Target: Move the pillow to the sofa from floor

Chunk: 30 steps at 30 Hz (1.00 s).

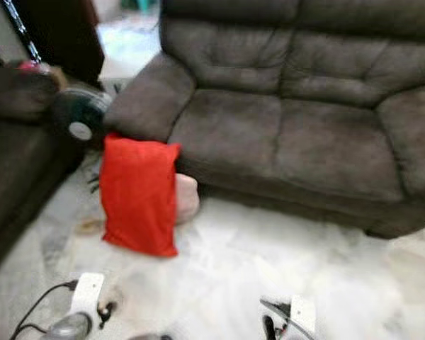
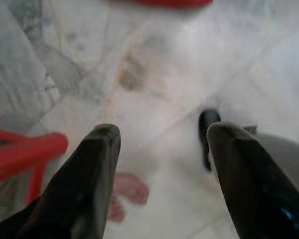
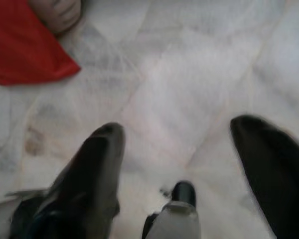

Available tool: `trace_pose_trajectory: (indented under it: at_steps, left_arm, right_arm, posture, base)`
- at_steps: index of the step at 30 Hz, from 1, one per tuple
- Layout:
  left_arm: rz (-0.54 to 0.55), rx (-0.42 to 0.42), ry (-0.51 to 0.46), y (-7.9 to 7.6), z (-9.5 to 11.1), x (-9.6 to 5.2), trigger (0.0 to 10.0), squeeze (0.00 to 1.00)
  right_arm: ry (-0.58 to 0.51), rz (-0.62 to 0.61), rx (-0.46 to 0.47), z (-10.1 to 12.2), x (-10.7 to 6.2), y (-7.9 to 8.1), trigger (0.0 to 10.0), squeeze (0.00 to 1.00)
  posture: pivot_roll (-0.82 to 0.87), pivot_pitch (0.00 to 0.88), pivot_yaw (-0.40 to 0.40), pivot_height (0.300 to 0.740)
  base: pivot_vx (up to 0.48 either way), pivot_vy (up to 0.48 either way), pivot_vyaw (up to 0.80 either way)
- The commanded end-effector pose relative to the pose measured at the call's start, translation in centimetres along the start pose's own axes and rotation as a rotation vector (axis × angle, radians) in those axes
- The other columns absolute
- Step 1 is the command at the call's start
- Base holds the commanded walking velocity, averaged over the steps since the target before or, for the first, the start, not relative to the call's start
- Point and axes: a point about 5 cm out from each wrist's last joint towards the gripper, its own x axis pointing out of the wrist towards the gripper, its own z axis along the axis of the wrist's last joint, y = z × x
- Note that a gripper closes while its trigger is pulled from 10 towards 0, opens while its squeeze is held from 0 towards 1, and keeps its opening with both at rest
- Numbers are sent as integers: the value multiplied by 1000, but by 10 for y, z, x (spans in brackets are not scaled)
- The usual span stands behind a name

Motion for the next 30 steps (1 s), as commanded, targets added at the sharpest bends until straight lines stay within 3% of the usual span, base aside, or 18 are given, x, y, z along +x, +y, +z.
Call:
trace_pose_trajectory:
  at_steps: [1,20,30]
  left_arm:
    - [11,6,-10,4,5,1,10000,0]
    - [6,-34,-11,4,4,1,10000,0]
    - [8,-30,-7,5,3,0,10000,0]
  right_arm:
    - [10,4,18,-3,0,4,10000,0]
    - [16,11,7,-2,1,4,10000,0]
    - [14,10,9,-3,0,4,10000,0]
  posture:
    - [77,78,-7,740]
    - [78,77,-11,740]
    - [78,83,-11,740]
  base:
    - [0,0,0]
    - [0,0,0]
    - [472,0,0]
